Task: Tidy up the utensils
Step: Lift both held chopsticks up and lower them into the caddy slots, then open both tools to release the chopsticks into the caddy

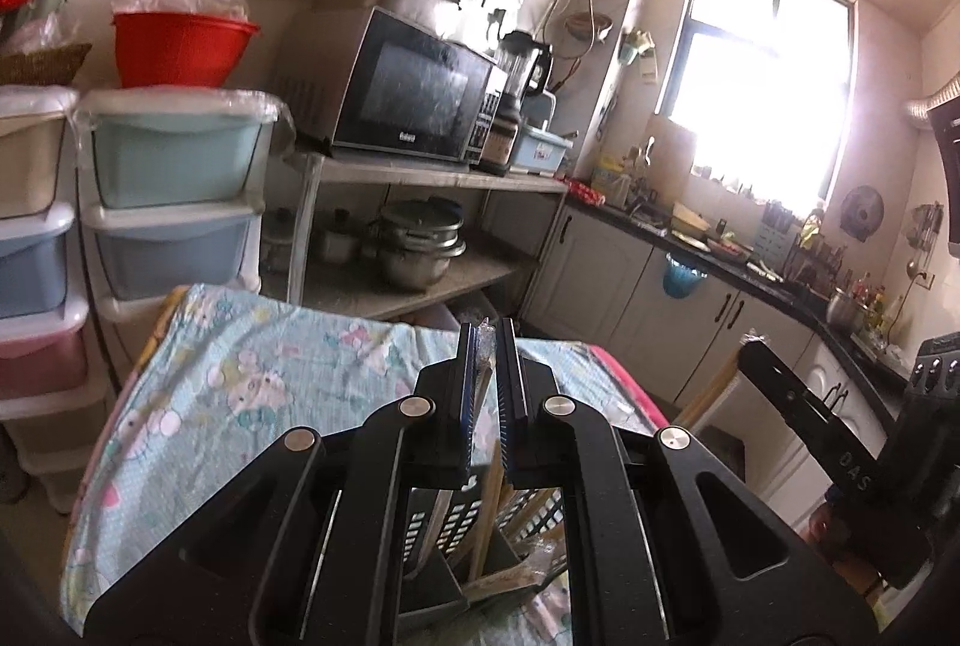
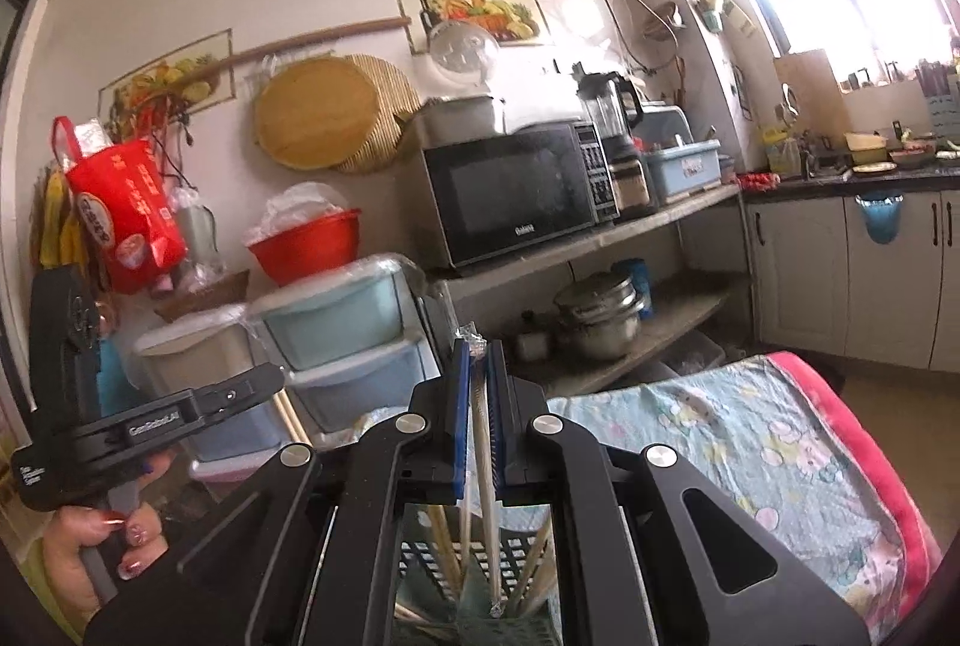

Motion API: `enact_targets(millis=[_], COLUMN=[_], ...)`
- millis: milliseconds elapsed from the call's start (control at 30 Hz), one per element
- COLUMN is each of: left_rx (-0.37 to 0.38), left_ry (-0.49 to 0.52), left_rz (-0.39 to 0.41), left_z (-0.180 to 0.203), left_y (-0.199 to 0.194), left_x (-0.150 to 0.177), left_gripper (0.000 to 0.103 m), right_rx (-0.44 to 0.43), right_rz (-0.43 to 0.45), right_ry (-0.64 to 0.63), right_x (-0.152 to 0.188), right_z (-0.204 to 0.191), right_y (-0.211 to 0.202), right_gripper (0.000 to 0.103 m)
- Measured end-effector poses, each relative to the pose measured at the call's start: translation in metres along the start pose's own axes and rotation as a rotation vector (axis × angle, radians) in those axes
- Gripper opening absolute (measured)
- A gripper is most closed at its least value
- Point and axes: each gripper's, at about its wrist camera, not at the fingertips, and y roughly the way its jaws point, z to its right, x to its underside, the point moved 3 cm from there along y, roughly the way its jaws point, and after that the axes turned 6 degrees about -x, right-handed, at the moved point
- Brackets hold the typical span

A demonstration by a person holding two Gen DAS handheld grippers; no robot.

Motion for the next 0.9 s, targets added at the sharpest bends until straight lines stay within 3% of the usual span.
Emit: enact_targets(millis=[333,400,433,833,900], left_rx=[-0.007,-0.010,-0.013,-0.015,-0.014], left_ry=[-0.020,-0.026,-0.030,-0.051,-0.051], left_rz=[-0.047,-0.053,-0.058,-0.085,-0.082], left_z=[-0.010,-0.012,-0.013,-0.018,-0.017], left_y=[0.014,0.014,0.014,-0.003,-0.010], left_x=[0.019,0.022,0.024,0.043,0.046], left_gripper=[0.007,0.022,0.024,0.071,0.083], right_rx=[0.034,0.028,0.026,0.046,0.048], right_rz=[-0.062,-0.072,-0.074,-0.151,-0.164], right_ry=[0.043,0.056,0.057,0.032,0.023], right_x=[0.024,0.027,0.028,0.043,0.046], right_z=[0.015,0.016,0.016,0.013,0.011], right_y=[0.013,0.011,0.010,-0.010,-0.015], right_gripper=[0.010,0.020,0.027,0.049,0.052])
